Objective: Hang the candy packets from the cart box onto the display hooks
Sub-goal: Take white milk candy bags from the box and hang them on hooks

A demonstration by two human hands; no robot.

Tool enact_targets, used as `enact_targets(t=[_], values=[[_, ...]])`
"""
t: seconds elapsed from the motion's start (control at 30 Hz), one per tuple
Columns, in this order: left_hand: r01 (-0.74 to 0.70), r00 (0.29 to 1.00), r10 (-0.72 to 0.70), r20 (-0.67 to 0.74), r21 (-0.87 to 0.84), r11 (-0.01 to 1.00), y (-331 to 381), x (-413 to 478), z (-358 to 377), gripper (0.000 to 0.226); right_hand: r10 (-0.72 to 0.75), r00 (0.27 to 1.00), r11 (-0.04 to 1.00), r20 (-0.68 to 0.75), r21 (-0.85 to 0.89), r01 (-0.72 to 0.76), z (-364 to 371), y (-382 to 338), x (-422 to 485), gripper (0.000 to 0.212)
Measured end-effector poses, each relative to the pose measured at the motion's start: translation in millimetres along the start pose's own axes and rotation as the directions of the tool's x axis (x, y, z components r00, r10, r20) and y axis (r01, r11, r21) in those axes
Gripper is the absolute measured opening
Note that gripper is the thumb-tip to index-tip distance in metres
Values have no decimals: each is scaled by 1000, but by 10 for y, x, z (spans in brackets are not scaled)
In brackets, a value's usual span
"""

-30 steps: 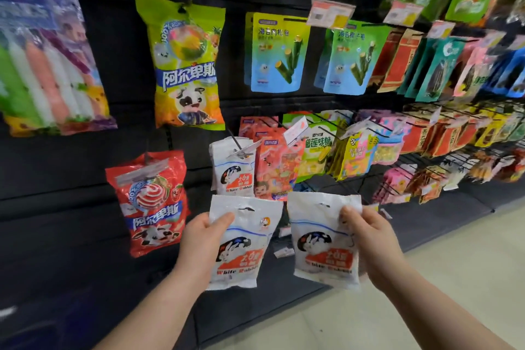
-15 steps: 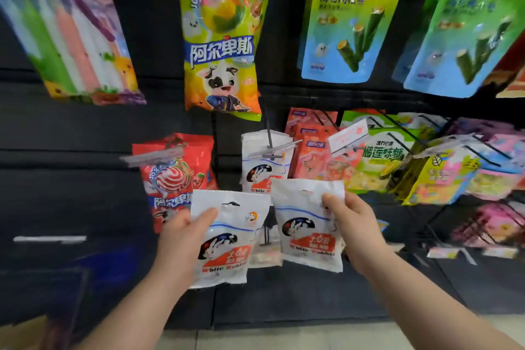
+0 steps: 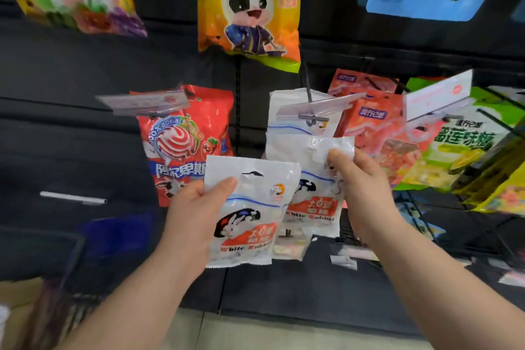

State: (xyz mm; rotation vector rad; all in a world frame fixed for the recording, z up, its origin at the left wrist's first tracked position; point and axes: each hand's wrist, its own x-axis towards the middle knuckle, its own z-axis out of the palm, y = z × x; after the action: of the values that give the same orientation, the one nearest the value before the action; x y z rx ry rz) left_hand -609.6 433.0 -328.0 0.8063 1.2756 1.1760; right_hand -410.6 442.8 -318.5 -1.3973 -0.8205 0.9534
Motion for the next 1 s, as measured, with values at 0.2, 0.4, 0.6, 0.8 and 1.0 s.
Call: enact_targets(t=[0.2,0.4,0.6,0.8,1.0], values=[[-32,999,32,37,3,999,-36,161,18,4,-91,996,994,6,60,91,120,4,164,9],[-46,997,45,63,25,999,-36,261,86,5,-120,993,987,-13,108,121,208,-21,288,10],[-48,995,45,88,30,998,-50,320,128,7,-155,987,979,-51,123,160,207,-3,370,13],[-27,995,24,97,33,999,-86,343,116,7,-167,983,975,-80,133,177,230,29,407,13],[-23,996,19,90,43,999,-113,380,122,6,-160,979,984,-129,51,168,269,51,536,11]])
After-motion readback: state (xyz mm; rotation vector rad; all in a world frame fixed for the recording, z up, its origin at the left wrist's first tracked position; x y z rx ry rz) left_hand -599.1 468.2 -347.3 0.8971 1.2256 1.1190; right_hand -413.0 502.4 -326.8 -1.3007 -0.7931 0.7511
